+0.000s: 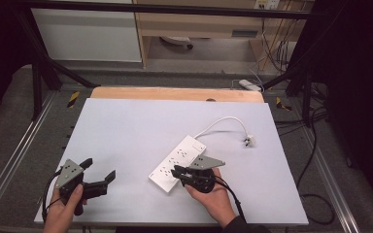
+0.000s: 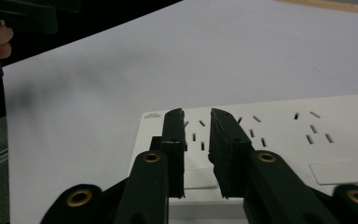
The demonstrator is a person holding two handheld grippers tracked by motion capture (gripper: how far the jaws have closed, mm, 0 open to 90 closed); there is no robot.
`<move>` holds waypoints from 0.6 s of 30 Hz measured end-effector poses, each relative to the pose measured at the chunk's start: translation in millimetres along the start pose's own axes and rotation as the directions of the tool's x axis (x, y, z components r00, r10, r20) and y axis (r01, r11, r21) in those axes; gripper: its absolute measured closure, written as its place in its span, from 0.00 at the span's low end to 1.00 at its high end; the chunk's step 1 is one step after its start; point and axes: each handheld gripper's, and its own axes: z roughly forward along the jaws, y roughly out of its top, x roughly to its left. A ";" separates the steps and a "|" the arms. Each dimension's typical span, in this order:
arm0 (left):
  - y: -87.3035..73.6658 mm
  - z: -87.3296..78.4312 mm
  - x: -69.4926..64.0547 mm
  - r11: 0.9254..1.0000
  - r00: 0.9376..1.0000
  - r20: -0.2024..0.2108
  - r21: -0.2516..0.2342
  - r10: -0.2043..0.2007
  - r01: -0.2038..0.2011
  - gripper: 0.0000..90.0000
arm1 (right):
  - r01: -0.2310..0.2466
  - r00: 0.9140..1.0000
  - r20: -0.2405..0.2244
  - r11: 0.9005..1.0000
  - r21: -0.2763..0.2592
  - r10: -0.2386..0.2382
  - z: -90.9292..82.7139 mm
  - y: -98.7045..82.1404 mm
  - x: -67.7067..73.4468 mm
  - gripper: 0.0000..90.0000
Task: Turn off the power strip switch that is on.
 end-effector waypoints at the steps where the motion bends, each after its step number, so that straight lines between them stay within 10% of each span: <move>1: 0.0 0.0 -0.1 1.000 1.000 0.000 -0.001 0.000 0.000 0.05 | 0.004 1.000 0.006 1.000 -0.001 -0.004 -0.8 0.9 -0.9 0.80; 18: -0.1 0.1 -0.2 1.000 1.000 -0.002 0.001 0.000 0.000 0.05 | -0.023 0.994 0.107 0.998 -0.056 0.029 -20.7 18.8 -15.5 0.23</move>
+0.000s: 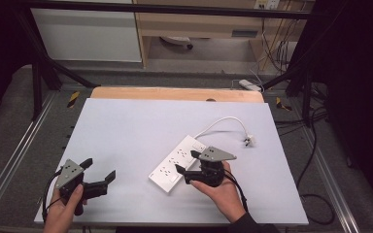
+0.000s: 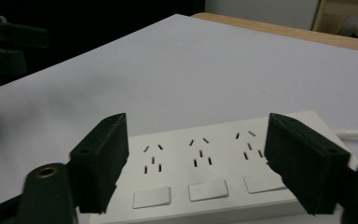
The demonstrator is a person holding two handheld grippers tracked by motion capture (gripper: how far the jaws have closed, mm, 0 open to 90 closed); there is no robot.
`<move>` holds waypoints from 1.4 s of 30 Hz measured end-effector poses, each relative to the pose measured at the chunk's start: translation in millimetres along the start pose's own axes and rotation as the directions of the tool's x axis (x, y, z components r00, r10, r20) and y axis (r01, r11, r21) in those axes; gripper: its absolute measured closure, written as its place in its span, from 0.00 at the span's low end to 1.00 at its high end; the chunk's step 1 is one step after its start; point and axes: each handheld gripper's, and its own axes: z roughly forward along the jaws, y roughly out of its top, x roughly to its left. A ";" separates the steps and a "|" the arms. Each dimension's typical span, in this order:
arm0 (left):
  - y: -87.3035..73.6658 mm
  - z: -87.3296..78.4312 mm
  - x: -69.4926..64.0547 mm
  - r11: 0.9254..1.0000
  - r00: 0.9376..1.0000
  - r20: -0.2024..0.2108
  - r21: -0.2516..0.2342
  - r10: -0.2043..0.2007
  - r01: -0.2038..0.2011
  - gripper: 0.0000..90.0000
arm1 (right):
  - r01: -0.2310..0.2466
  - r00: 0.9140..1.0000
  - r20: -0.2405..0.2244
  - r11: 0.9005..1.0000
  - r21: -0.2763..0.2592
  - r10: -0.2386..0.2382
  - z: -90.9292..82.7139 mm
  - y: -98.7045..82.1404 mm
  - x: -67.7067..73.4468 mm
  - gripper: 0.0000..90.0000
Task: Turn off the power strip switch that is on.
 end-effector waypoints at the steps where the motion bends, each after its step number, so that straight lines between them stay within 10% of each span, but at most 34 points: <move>1: 0.0 0.0 0.0 1.000 1.000 0.000 0.000 0.000 0.000 0.05 | -0.005 1.000 0.005 1.000 0.002 0.005 -0.8 1.1 -1.3 0.19; 9: -0.2 0.7 -1.0 1.000 1.000 0.006 -0.004 -0.006 0.006 0.05 | 0.009 0.992 0.124 0.999 -0.045 -0.004 -10.6 5.1 -11.3 0.04; 21: -0.2 0.5 -0.8 1.000 1.000 0.004 -0.004 -0.008 0.008 0.05 | 0.003 0.988 0.152 0.996 -0.089 0.011 -47.2 11.2 -34.9 0.02; 42: -0.1 -0.2 -0.7 1.000 1.000 0.002 -0.009 -0.011 0.011 0.05 | 0.002 0.957 0.288 0.989 -0.148 0.041 -109.6 -9.3 -77.2 0.02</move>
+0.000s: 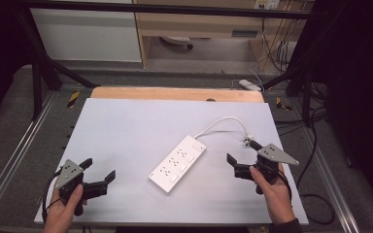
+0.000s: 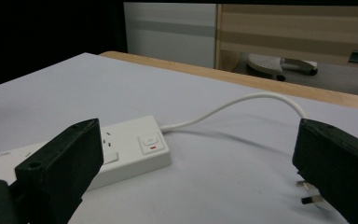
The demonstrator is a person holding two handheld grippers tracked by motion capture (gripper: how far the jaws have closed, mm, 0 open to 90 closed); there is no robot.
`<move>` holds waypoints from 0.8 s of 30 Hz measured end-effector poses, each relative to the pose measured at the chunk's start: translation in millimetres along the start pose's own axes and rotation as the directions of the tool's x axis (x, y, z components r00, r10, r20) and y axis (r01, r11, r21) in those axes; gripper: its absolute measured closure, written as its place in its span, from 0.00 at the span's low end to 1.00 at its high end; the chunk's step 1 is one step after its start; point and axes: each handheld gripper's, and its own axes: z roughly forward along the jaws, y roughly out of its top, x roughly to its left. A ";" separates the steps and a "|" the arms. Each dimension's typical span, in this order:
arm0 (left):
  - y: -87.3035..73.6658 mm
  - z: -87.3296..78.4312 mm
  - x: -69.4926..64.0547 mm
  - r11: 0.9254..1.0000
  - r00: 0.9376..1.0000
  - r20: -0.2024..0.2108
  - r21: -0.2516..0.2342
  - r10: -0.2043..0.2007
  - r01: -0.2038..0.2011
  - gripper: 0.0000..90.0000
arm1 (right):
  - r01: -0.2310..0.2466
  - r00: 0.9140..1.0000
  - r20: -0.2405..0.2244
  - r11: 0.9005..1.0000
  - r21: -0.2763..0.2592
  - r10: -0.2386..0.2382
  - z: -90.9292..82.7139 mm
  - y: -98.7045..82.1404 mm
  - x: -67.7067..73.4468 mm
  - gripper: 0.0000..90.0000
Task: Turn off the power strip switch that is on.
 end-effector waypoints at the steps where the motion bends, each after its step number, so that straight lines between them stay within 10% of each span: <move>1: 0.0 0.0 0.1 1.000 1.000 0.000 0.000 0.000 0.000 0.05 | -0.002 1.000 0.008 1.000 -0.001 0.002 -1.9 -1.0 -2.3 0.02; 24: -0.1 -0.5 -0.2 1.000 1.000 -0.007 -0.008 0.005 -0.005 0.05 | -0.047 0.996 0.072 0.997 0.057 0.043 -27.3 -38.6 -33.7 0.03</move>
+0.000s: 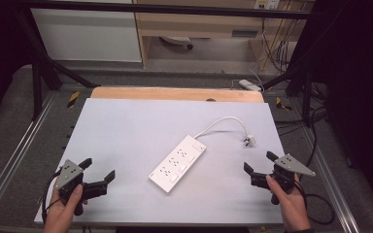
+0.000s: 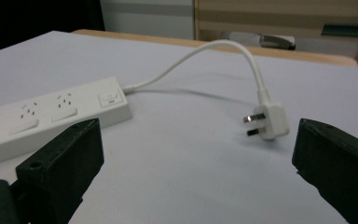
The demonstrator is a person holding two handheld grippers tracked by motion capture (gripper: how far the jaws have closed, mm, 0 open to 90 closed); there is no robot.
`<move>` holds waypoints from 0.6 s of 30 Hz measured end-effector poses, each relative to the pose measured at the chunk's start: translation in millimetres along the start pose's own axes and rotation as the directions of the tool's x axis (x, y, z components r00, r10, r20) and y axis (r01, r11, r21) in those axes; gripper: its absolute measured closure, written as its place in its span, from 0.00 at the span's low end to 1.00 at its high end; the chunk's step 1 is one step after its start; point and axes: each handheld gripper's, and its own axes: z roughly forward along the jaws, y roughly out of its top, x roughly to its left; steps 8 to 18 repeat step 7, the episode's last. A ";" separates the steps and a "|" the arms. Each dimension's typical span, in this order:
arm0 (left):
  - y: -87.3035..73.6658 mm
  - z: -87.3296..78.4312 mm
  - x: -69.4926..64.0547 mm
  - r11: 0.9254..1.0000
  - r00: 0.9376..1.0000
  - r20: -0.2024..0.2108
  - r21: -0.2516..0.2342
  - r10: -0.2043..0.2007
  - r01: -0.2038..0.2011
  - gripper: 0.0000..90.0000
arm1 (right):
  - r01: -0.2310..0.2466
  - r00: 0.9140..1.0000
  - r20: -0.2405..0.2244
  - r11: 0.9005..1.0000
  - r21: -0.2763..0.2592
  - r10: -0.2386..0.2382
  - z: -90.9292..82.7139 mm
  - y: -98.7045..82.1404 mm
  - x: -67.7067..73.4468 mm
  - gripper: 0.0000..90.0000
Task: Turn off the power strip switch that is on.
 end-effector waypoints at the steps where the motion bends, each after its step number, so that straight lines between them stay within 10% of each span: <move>1: 0.1 0.1 0.0 1.000 1.000 -0.001 0.000 -0.001 0.001 0.05 | -0.010 1.000 -0.006 1.000 0.017 0.010 3.0 -6.1 1.8 0.04; 6: 0.3 -0.2 -0.4 1.000 1.000 0.001 -0.001 0.000 0.000 0.05 | 0.015 0.995 -0.103 0.994 0.112 -0.004 20.8 -20.5 19.2 0.04; 18: 0.3 -0.2 -0.2 1.000 1.000 0.001 0.000 0.001 -0.001 0.05 | 0.026 0.995 -0.102 0.993 0.119 -0.014 22.7 -20.0 21.2 0.04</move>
